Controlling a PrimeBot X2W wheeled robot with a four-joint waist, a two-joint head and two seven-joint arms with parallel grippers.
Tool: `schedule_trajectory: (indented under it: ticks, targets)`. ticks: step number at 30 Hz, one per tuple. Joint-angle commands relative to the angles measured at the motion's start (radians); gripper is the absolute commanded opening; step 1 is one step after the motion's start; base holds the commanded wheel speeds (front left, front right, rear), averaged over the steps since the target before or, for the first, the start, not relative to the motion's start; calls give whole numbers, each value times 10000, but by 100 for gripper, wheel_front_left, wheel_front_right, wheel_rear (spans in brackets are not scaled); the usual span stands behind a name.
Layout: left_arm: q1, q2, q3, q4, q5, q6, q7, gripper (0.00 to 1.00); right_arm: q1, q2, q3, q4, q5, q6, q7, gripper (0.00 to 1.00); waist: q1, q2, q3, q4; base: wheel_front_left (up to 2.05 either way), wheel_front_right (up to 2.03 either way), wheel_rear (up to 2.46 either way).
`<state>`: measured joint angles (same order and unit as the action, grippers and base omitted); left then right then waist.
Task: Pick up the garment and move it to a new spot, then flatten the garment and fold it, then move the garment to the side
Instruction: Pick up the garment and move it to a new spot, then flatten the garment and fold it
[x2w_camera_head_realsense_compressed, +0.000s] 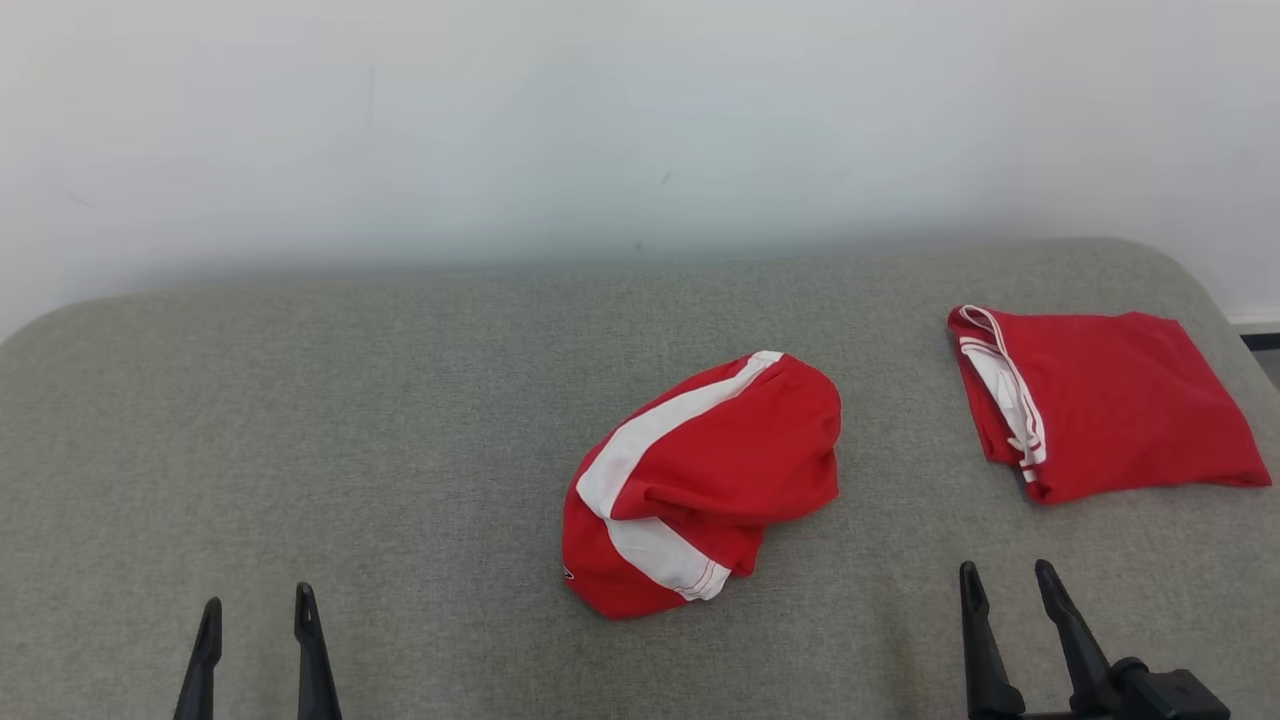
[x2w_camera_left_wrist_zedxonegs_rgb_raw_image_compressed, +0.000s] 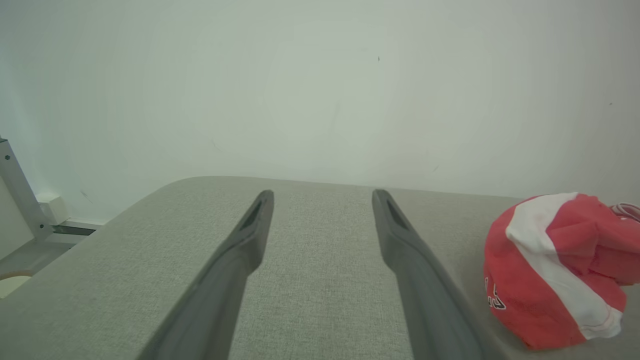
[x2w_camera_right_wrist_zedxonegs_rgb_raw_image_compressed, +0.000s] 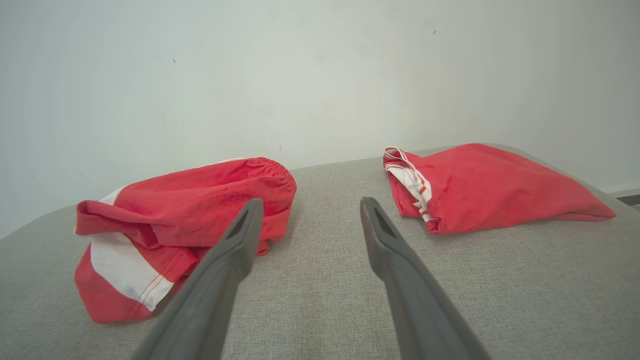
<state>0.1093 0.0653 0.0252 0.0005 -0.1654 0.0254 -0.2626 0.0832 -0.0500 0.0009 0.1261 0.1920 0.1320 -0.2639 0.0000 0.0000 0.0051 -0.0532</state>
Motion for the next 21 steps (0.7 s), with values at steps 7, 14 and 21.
schedule_trajectory:
  ticks: [7,14,21]
  targets:
    - [397,-146,382,106,89,-365,-32,100,242,-5,141,4,114,-22,1,100,0,0,-169,188,0,0,0]
    - [472,-150,305,187,-148,-388,-32,100,279,-3,233,60,167,-21,0,100,0,0,-175,220,0,0,0]
    - [559,-151,167,35,-185,-215,-32,100,315,-3,258,100,193,-22,1,100,0,0,-189,239,0,0,0]
